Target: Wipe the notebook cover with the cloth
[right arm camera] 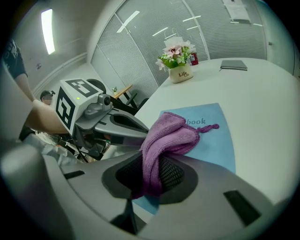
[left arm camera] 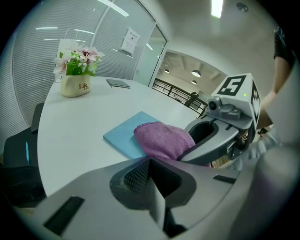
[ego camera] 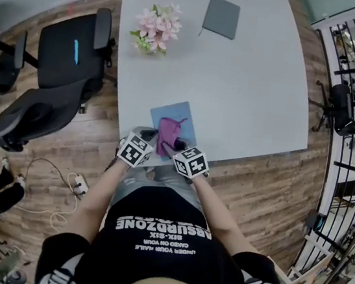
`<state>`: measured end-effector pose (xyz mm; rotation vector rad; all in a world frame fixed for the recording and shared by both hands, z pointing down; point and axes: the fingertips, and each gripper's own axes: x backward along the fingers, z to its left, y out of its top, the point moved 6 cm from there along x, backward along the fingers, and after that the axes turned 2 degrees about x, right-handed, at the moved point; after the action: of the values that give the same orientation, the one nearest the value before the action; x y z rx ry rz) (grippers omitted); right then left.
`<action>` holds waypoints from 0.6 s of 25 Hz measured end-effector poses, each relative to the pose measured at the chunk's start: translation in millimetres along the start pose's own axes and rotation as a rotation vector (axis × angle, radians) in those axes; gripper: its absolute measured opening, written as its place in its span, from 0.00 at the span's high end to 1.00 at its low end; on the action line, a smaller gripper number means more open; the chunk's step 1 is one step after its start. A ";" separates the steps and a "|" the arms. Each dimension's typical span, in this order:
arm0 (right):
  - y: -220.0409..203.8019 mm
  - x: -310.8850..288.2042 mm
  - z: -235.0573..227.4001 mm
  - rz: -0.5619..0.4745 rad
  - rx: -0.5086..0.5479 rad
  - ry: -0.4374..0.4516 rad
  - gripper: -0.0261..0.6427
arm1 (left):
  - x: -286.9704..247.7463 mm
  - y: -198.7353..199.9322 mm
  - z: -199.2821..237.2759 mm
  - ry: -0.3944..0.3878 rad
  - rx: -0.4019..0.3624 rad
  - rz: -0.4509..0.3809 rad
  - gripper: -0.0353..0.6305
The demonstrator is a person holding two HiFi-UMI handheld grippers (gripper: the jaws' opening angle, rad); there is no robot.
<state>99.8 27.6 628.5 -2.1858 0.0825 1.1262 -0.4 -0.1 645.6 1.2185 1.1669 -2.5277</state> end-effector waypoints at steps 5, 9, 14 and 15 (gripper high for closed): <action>-0.7 3.1 -4.9 0.010 0.045 0.008 0.83 | 0.1 0.7 -1.2 0.009 -0.012 0.014 0.92; -0.7 5.5 -10.7 0.025 0.058 0.016 0.83 | -0.8 0.5 -1.2 0.014 -0.018 0.018 0.92; -0.6 11.3 -19.3 0.018 0.067 -0.007 0.83 | -1.0 0.7 -1.3 0.013 -0.015 0.017 0.92; -0.7 13.1 -21.7 0.015 0.066 -0.016 0.83 | -0.8 0.7 -1.2 0.013 -0.015 0.017 0.92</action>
<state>123.5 18.5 627.9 -2.1214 0.1271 1.1329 1.1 0.0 645.3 1.2378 1.1708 -2.4976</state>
